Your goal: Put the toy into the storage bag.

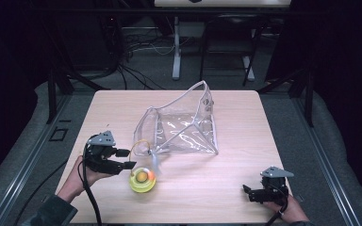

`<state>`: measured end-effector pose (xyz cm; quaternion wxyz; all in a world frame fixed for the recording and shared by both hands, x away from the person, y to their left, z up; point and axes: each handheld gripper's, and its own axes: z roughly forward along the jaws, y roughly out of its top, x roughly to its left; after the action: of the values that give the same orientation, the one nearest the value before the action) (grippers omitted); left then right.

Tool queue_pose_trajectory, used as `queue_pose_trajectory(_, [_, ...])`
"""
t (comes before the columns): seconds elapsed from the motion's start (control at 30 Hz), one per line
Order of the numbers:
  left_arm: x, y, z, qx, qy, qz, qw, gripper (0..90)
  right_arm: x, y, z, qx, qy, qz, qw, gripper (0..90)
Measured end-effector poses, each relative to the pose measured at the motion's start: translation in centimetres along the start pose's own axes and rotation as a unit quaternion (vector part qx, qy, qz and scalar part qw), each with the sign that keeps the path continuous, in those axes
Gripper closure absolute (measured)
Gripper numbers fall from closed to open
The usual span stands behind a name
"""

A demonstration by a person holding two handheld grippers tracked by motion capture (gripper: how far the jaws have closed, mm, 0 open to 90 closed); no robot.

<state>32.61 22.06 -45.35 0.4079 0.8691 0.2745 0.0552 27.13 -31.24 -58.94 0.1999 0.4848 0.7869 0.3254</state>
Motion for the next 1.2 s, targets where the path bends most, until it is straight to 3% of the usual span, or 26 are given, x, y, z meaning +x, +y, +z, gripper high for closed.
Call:
queue_pose_trajectory(0.17, [-0.3,-0.1,-0.2,-0.019,-0.008,0.009,0.9998,67.0,0.0,0.0,0.0,0.000,0.000,0.000,1.0000,0.0])
queue_pose_trajectory(0.37, [-0.6,-0.4,-0.4,-0.025,-0.002,0.017,0.9995,86.5,0.0,0.0,0.0,0.000,0.000,0.000,1.0000,0.0])
queue_pose_trajectory(0.73, [-1.2,-0.4,-0.9,-0.026,-0.003,0.034,0.9991,88.7,0.0,0.0,0.0,0.000,0.000,0.000,1.0000,0.0])
queue_pose_trajectory(1.2, [0.0,-1.2,-3.3,-0.036,0.039,0.022,0.9984,88.8,0.0,0.0,0.0,-0.001,0.000,0.001,1.0000,0.0])
